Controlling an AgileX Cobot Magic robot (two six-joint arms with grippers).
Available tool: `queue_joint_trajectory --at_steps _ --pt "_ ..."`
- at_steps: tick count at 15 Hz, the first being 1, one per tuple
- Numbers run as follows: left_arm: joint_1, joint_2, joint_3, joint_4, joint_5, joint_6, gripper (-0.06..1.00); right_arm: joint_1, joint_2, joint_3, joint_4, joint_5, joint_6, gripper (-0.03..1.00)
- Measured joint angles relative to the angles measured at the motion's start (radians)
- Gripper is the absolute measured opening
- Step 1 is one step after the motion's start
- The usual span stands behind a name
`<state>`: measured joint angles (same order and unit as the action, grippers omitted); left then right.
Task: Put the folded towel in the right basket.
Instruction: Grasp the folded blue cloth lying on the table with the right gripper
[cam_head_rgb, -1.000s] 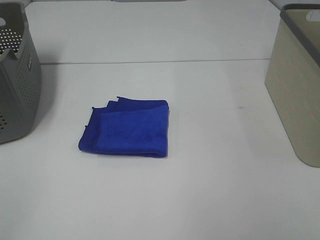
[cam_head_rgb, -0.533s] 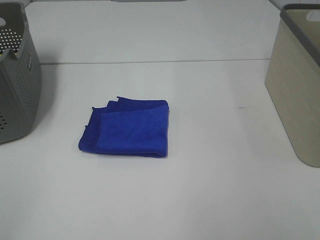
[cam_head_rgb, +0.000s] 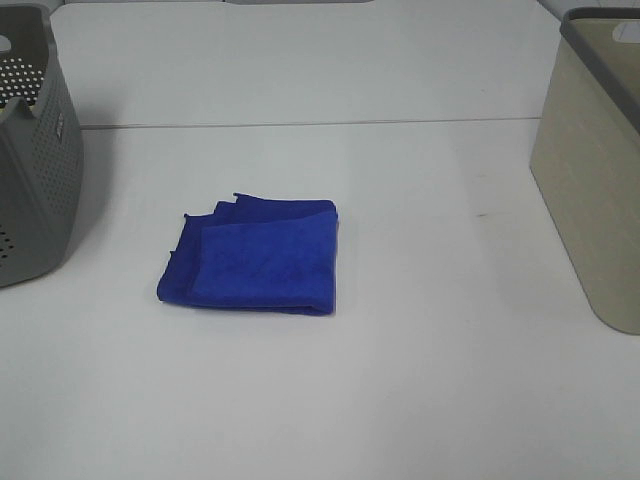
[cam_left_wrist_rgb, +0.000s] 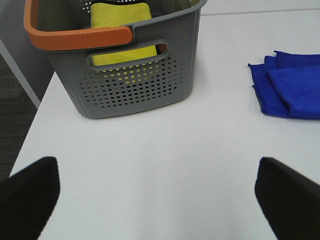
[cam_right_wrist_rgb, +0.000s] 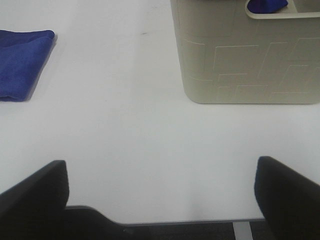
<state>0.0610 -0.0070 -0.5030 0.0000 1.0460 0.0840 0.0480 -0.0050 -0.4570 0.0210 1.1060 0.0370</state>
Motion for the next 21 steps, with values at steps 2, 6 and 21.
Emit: queue_joint_trajectory --at_steps 2,6,21 --pt "0.0 0.0 0.0 0.0 0.0 0.0 0.99 0.0 0.0 0.0 0.0 0.0 0.0 0.97" --pt "0.0 0.0 0.0 0.0 0.0 0.0 0.99 0.0 0.0 0.0 0.0 0.0 0.0 0.97" --pt "0.0 0.0 0.0 0.0 0.0 0.0 0.99 0.0 0.0 0.0 0.0 0.0 0.0 0.97"
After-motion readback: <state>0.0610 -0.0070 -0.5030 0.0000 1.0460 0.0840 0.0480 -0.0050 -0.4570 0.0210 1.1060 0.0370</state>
